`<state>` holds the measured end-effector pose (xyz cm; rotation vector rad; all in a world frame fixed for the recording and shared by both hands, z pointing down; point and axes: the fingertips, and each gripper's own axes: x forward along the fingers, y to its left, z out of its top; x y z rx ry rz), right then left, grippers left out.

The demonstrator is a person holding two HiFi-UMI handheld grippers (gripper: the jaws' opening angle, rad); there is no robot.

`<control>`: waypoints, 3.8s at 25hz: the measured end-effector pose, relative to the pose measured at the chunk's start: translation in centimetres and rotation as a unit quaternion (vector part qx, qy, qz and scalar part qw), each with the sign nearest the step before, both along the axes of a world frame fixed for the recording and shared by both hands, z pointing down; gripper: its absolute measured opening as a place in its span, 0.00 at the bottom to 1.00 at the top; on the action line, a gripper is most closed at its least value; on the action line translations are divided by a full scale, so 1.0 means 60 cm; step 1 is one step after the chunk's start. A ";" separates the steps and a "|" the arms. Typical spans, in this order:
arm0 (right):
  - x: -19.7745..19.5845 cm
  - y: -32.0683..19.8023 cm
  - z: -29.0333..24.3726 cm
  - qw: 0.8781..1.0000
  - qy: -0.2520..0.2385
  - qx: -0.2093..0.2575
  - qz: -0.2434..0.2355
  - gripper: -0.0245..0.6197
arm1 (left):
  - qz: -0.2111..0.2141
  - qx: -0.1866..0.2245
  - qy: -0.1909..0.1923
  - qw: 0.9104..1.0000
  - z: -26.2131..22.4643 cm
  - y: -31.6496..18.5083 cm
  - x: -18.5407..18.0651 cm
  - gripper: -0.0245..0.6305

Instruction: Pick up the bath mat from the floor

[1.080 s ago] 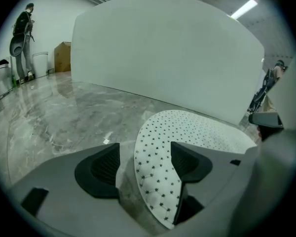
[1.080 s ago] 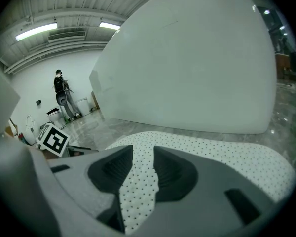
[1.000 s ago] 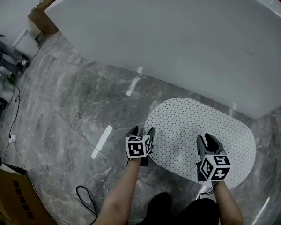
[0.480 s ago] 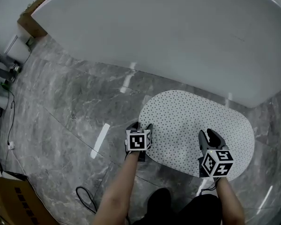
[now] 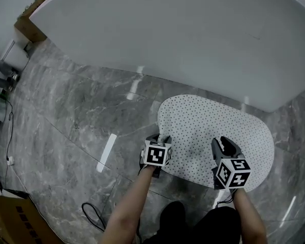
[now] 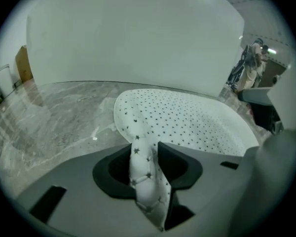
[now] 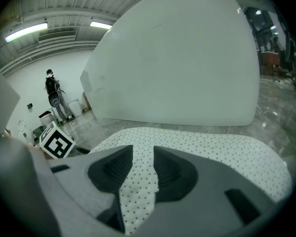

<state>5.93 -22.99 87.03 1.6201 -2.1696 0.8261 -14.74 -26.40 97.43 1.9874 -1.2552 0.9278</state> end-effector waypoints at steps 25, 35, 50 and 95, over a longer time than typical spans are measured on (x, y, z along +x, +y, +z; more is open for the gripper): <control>0.450 0.282 0.045 0.955 0.018 -0.065 0.290 0.21 | 0.110 -0.028 0.144 0.983 -0.159 0.112 0.340 0.07; 0.522 0.332 0.118 0.944 0.050 -0.161 0.283 0.30 | 0.163 -0.060 0.196 0.965 -0.157 0.150 0.457 0.07; 0.500 0.285 0.191 0.935 0.008 -0.195 0.296 0.49 | 0.158 -0.047 0.194 0.967 -0.160 0.129 0.402 0.07; 0.276 0.188 -0.046 0.967 -0.088 -0.164 0.175 0.08 | -0.008 -0.010 0.210 0.978 -0.279 0.060 0.132 0.07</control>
